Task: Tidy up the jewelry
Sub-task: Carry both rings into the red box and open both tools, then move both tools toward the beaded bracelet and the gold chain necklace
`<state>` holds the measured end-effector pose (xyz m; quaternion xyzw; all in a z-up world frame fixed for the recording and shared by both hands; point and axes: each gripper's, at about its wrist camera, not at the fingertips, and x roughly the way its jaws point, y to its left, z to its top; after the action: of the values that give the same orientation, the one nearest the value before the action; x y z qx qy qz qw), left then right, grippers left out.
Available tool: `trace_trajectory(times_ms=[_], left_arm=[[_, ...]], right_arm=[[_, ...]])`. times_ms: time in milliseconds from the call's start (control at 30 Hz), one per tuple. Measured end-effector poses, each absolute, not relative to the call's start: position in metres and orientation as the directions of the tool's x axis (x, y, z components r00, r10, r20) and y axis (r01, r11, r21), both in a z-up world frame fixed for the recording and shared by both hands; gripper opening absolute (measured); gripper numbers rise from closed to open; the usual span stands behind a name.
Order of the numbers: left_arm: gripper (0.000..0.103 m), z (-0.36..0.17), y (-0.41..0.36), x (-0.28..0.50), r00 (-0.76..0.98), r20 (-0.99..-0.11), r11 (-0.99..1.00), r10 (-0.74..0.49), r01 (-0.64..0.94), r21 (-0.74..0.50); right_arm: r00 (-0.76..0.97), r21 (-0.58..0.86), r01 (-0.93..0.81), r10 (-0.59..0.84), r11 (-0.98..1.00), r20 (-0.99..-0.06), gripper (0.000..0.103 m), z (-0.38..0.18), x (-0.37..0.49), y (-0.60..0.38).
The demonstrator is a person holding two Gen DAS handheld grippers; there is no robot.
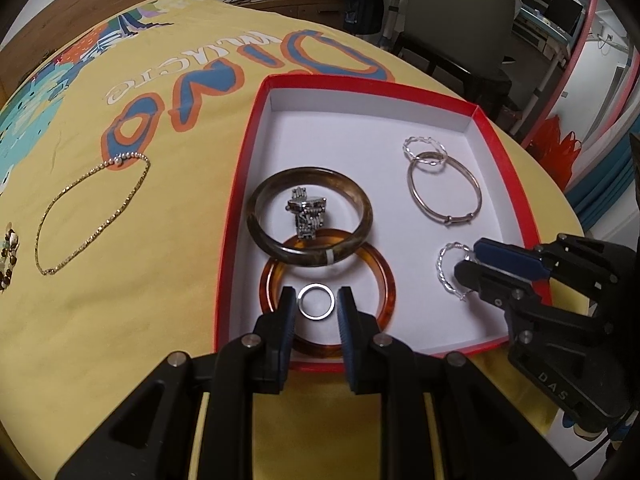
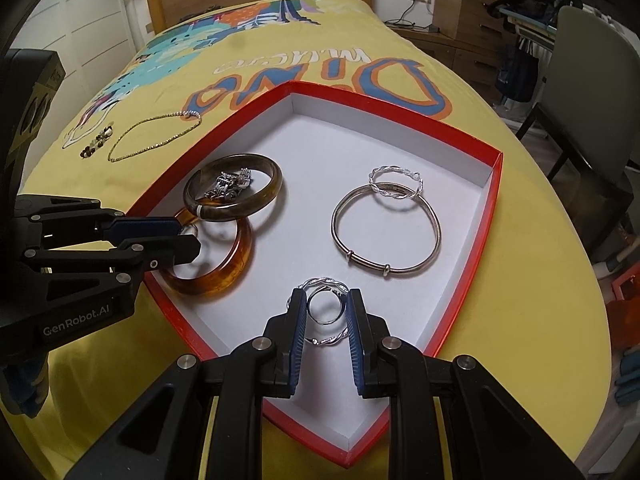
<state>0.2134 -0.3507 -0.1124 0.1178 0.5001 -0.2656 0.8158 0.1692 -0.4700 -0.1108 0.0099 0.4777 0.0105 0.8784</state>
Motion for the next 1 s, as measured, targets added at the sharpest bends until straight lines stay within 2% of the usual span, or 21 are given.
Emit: trace_trajectory(times_ms=[333,700,1000], left_arm=[[0.021,-0.101,-0.348,0.206,0.387,-0.866,0.828,-0.316,0.558,-0.053],[0.031,-0.061,-0.34,0.183,0.471,-0.817,0.829,-0.334,0.56,-0.016],[0.033,-0.034,-0.313,0.162,0.533,-0.783,0.849,-0.321,0.529,0.012]], right_arm=[[0.552,0.017,0.01,0.009,1.0,-0.834,0.026,-0.103,0.161,-0.472],[0.591,0.048,0.05,0.01,0.998,-0.807,0.028,-0.082,0.14,-0.471],[0.622,0.076,0.08,0.01,0.994,-0.783,0.029,-0.063,0.117,-0.461]])
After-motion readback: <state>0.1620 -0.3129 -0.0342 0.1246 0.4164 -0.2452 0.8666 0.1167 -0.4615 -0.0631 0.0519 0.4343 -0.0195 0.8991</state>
